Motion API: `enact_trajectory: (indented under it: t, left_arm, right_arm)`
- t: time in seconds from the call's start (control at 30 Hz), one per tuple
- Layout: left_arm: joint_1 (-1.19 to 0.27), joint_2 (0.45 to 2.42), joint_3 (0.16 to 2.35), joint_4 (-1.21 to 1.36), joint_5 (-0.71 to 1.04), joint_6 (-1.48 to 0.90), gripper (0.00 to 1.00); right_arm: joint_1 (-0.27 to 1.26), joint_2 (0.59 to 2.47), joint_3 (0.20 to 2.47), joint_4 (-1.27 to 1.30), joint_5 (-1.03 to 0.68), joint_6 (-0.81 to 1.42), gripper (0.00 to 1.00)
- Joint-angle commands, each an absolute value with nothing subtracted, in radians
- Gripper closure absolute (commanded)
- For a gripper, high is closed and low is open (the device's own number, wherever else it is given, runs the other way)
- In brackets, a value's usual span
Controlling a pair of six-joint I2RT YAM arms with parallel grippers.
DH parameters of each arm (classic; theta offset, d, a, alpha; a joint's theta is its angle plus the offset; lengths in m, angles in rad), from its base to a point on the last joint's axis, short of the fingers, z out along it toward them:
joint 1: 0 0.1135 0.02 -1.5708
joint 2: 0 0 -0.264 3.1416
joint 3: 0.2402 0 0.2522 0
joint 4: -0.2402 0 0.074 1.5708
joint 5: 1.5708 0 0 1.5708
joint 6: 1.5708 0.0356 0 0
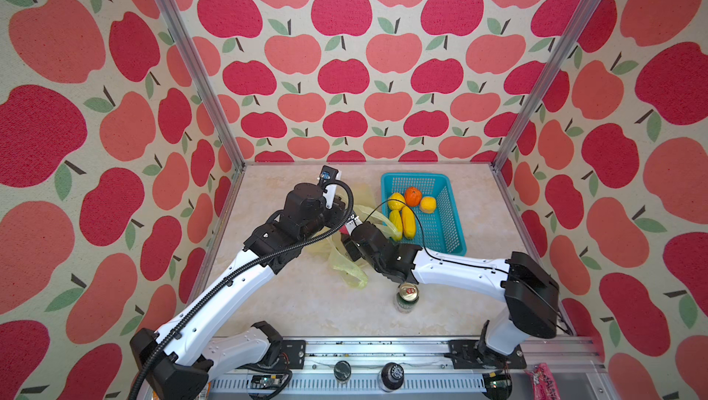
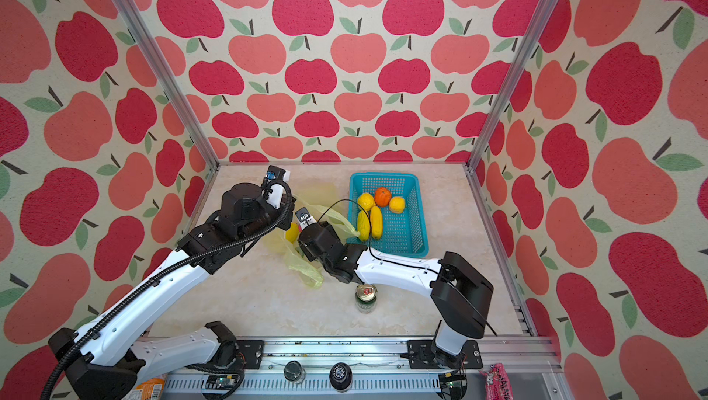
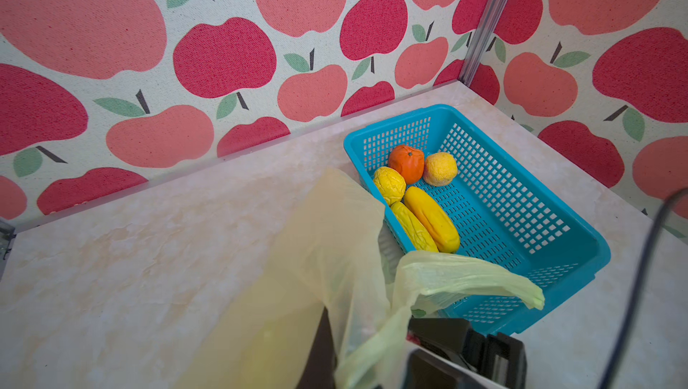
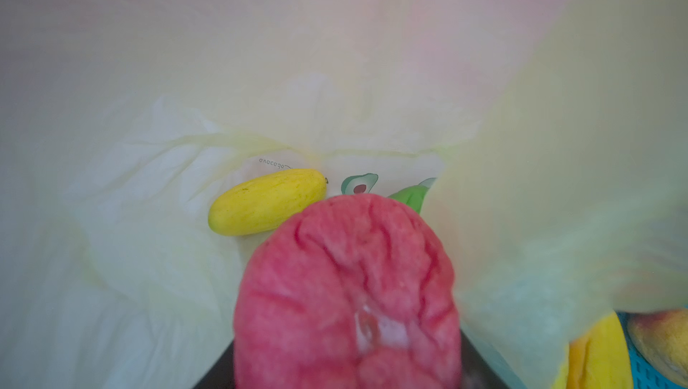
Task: Untie the knot of the plastic bag and take out the fruit
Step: 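Grasp the pink fruit with the right gripper and lift it, then carry the pink fruit to the teal basket and release it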
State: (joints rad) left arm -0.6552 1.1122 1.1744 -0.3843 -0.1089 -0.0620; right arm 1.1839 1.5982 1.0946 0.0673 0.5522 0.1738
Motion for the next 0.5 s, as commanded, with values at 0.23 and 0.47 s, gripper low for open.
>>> enact_trajectory:
  t: [0.23,0.47]
  left_arm:
    - [-0.659,1.095,1.173,-0.36,-0.127,-0.055,1.0]
    - [-0.657,1.094,1.168,-0.357,-0.127,-0.054,1.0]
  right_arm:
    - [1.197,1.148,0.939,-0.028,0.664,0.204,0.68]
    - [1.153,0.739,0.785,-0.033,0.841,0.144,0.71]
